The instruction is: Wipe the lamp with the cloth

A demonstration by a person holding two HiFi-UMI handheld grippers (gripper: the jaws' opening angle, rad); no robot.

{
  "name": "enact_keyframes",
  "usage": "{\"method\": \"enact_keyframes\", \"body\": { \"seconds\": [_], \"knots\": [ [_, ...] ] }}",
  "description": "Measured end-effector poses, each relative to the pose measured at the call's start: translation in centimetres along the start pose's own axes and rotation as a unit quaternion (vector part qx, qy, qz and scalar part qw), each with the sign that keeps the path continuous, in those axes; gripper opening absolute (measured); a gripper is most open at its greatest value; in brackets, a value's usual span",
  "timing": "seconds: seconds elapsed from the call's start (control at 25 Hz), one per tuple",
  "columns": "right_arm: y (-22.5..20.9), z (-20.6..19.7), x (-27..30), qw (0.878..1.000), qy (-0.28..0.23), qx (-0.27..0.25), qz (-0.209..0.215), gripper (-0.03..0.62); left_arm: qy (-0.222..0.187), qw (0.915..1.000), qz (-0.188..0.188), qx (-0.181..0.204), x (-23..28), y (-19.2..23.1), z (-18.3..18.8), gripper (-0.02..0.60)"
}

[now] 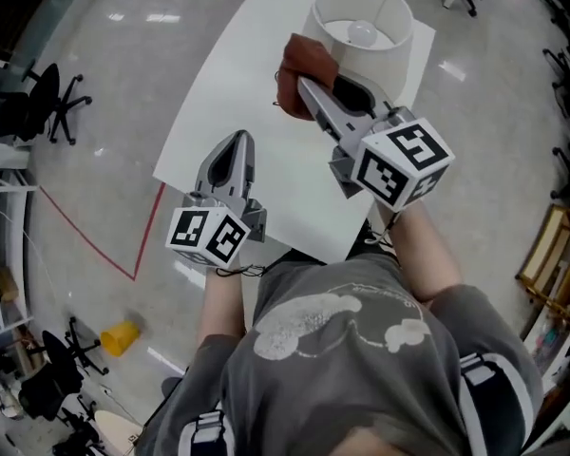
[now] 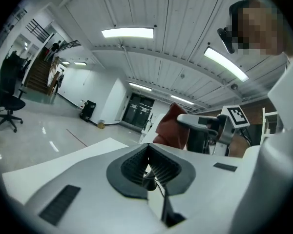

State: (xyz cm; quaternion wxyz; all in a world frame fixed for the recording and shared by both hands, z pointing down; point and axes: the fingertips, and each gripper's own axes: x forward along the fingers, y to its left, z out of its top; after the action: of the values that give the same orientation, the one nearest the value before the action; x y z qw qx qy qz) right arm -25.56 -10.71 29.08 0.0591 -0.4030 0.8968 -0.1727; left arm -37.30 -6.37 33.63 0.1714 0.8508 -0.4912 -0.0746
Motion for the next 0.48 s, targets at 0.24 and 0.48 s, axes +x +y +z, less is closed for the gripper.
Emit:
{"method": "enact_keyframes", "body": {
  "seconds": [0.24,0.48],
  "knots": [
    [-1.5,3.3,-0.4,0.994,-0.065,0.005,-0.084,0.097,0.016,0.9987,-0.048,-0.003,-0.1,0.8,-0.6,0.008],
    [-2.4,2.2,1.0,0.987,-0.074,0.024,-0.139,0.097,0.026,0.9968,-0.073,-0.018,-0.2,2.8,-0.6,0.008]
  ]
}}
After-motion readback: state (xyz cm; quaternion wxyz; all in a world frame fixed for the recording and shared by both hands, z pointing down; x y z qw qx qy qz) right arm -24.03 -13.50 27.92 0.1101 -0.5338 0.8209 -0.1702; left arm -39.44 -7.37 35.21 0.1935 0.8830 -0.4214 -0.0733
